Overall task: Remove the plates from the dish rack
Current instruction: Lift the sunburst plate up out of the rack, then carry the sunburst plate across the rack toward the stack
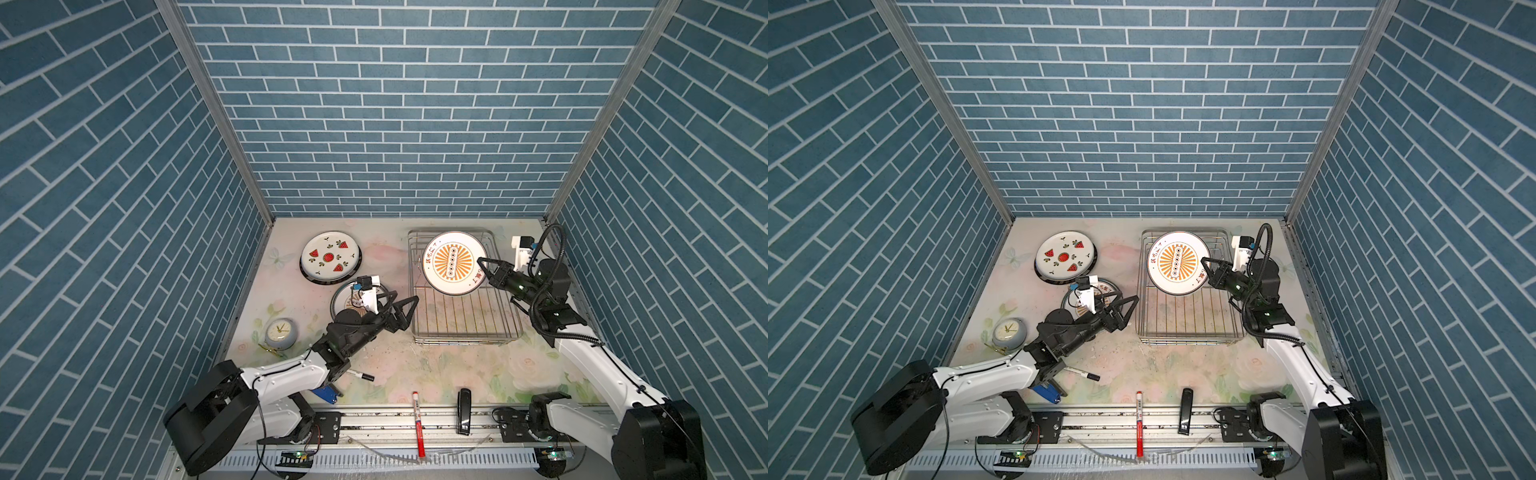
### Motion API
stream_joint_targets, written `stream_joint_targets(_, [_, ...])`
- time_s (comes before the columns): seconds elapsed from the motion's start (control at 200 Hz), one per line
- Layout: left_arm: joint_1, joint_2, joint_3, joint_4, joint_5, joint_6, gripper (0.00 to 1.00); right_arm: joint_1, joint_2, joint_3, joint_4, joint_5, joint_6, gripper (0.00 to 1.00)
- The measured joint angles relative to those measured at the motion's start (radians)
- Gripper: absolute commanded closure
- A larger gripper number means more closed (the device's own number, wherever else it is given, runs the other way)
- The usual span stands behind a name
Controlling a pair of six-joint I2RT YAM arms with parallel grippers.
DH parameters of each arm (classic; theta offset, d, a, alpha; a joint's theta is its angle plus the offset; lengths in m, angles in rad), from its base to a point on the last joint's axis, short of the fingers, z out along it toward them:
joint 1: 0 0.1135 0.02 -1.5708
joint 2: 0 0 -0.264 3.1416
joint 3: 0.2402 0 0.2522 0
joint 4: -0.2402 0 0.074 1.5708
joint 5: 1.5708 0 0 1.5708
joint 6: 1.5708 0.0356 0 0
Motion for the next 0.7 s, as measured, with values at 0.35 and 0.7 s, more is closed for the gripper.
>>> stream_joint_targets(0.35, [-0.013,0.156,0.088,0.093,0.0,-0.066,0.27,0.089,-0.01,-0.039,0.027,-0.031,0.006,1.0])
stream_joint_targets(0.7, [-0.016,0.204,0.099,0.166,-0.016,-0.158,0.71,0.163,-0.008,-0.039,0.04,-0.046,-0.013,1.0])
